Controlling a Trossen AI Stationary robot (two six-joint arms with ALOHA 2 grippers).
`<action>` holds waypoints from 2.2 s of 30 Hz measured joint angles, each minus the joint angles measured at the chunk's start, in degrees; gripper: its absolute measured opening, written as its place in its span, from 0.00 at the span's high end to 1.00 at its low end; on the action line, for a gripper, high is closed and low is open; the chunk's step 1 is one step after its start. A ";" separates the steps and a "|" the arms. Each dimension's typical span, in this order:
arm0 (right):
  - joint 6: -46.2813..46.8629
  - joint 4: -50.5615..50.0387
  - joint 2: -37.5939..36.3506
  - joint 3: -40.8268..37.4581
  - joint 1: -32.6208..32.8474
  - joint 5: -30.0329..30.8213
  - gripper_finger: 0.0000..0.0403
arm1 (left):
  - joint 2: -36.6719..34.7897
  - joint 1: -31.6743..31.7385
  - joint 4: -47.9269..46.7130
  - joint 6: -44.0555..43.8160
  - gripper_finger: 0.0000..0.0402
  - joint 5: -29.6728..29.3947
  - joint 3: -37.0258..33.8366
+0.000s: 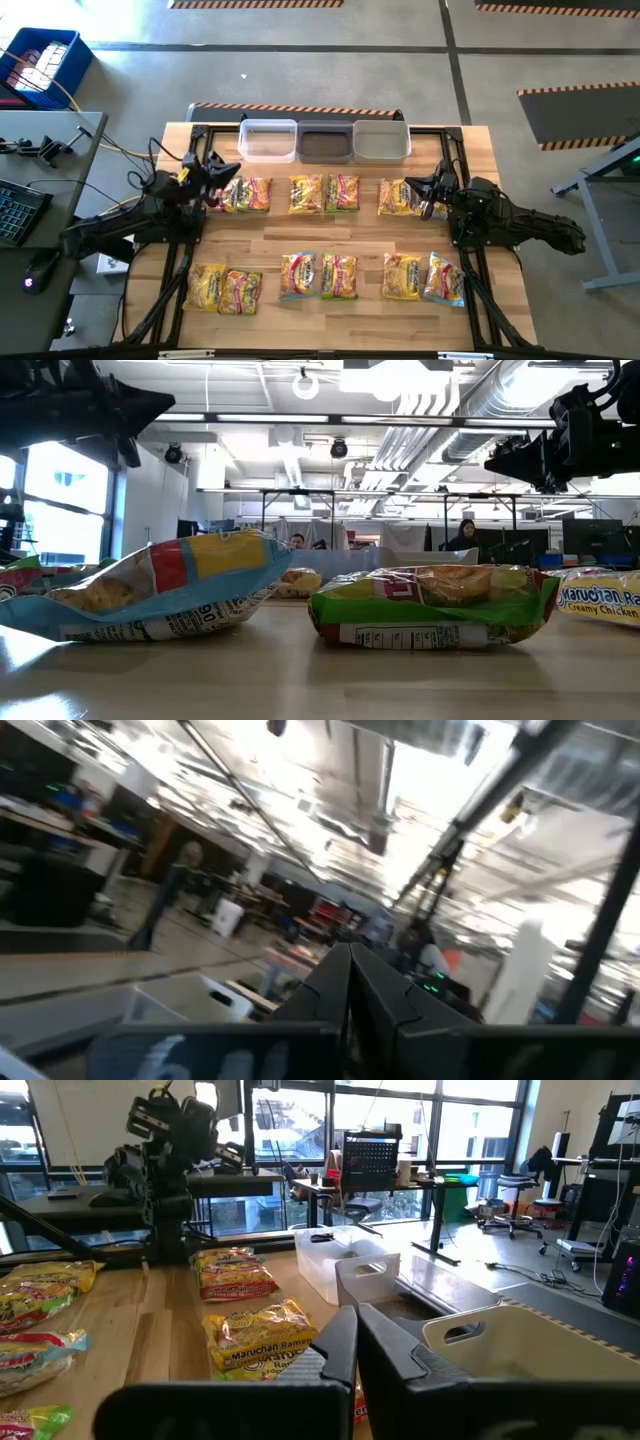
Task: Sort Maruchan noodles
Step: Put the top left green noodle pack into the transparent bin
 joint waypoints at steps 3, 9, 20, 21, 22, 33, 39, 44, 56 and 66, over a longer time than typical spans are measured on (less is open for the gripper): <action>0.00 0.01 0.01 0.00 0.02 0.00 1.00 | 0.98 -1.38 -0.01 5.28 1.00 0.73 0.00; 0.01 0.01 0.00 -0.02 0.02 0.00 1.00 | 3.03 -3.49 -1.52 15.44 1.00 -4.17 0.00; 0.00 0.00 0.01 -0.01 0.01 0.00 1.00 | 6.87 -2.90 -2.11 4.50 1.00 -12.37 0.00; 0.01 -0.01 0.01 -0.01 0.00 0.00 1.00 | 6.85 -2.90 -1.84 6.82 1.00 -13.67 0.00; 0.01 0.00 0.02 -0.01 0.01 0.00 1.00 | 6.86 -2.90 -1.82 8.94 1.00 -15.00 0.00; 0.01 0.00 0.00 -0.01 0.01 0.00 1.00 | 7.03 -2.91 -5.87 19.83 1.00 -18.55 0.00; 0.00 -0.01 0.00 -0.01 0.00 0.00 1.00 | 7.03 -2.71 -3.71 13.33 1.00 -17.87 0.00; 0.00 0.00 0.01 -0.01 0.01 0.00 1.00 | 9.55 -1.61 -4.40 10.66 1.00 -18.63 0.00; 0.00 -0.01 0.00 -0.02 0.02 0.00 1.00 | 28.84 1.21 -9.75 3.60 0.92 -12.25 8.88; 0.01 0.00 0.00 0.00 0.01 0.01 1.00 | 42.70 0.19 -44.74 -2.35 0.70 -8.12 26.13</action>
